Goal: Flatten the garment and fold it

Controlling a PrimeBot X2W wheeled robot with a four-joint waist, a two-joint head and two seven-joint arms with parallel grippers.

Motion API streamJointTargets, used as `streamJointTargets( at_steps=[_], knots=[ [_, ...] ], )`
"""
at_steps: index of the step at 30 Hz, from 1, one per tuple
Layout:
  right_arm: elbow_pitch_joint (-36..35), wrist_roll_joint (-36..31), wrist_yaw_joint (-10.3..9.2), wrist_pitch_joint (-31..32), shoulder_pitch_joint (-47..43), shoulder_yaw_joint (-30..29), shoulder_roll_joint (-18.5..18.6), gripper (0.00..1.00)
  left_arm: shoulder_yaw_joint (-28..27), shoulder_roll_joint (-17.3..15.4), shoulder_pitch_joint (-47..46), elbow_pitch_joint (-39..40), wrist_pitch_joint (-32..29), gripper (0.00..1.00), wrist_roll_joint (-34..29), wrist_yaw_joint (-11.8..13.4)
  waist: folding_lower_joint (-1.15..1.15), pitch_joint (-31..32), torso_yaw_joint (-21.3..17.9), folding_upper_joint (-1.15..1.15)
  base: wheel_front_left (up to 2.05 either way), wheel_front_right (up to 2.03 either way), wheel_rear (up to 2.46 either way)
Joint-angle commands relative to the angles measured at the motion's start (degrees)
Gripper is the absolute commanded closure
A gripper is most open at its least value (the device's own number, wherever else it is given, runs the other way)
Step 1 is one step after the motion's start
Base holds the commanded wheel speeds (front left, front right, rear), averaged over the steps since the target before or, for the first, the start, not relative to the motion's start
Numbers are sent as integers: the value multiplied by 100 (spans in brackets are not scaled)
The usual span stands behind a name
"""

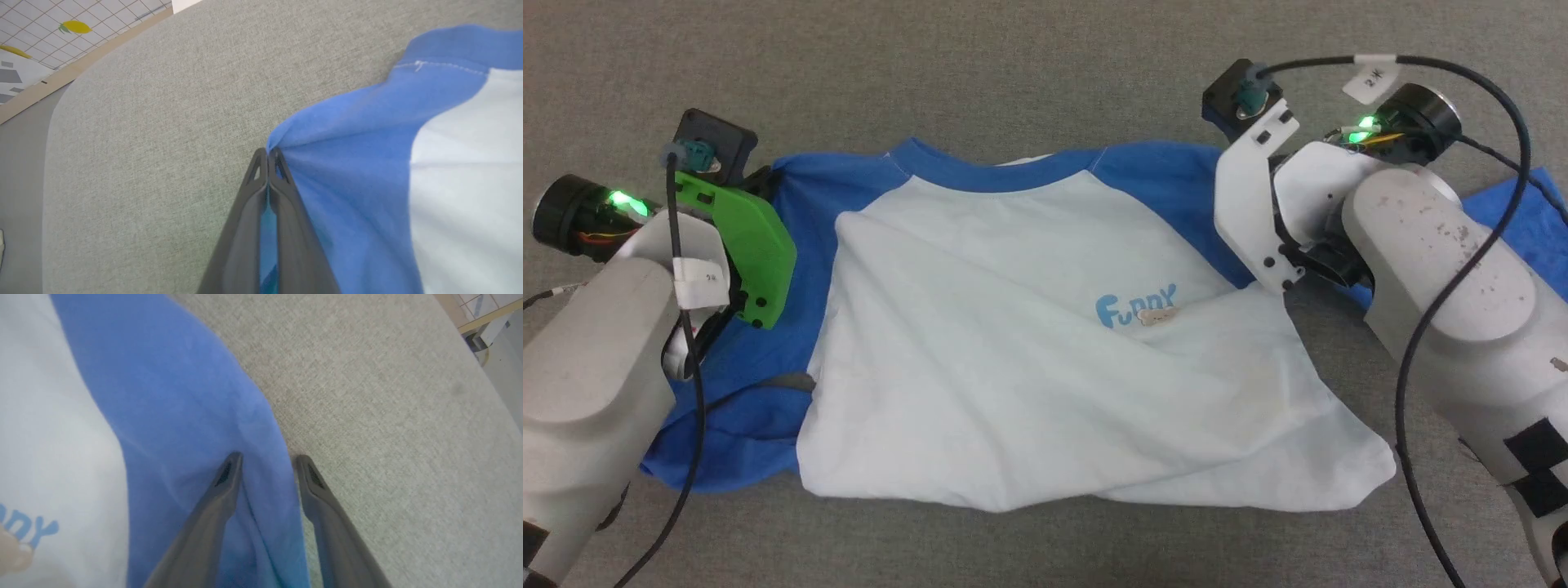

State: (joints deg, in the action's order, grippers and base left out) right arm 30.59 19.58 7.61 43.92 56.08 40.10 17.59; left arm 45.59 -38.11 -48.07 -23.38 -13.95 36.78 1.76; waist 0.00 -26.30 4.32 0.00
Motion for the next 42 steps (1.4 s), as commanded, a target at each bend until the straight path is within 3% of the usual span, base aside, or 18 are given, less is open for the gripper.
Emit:
streamJointTargets(
  at_steps=[1, 5, 20, 29, 40, 42],
  knots=[
    [247, 49, -12, 360, -115, 103, 137, 100, 18, 35, -112, -30, 38, 100, -61, -23, 0, -28, 49, 0, 0, 0, 0],
    [64, 141, -12, 583, -17, 106, 265, 100, 49, 35, -157, -76, 78, 100, -66, -102, 0, -3, 16, 0, 0, 0, 0],
    [-835, -386, -12, -690, 1142, 28, 1045, 100, -348, -303, -1201, 608, 414, 100, -315, -55, 0, -3, -373, 0, 0, 0, 0],
    [-890, -798, -12, -1211, 2454, -363, 1427, 100, -828, -277, -2569, 703, 573, 100, -731, 417, 0, -442, -699, 0, 0, 0, 0],
    [-566, -1899, -12, -2358, 3866, -1492, 1246, 100, -1422, -189, -4094, 455, 1367, 100, -1228, 1056, 0, -941, -1046, 0, 0, 0, 0],
    [-476, -2353, -12, -2741, 4199, -1813, 1160, 100, -1536, -158, -4432, 431, 1790, 100, -1447, 1294, 0, -1018, -1074, 0, 0, 0, 0]
  ],
)
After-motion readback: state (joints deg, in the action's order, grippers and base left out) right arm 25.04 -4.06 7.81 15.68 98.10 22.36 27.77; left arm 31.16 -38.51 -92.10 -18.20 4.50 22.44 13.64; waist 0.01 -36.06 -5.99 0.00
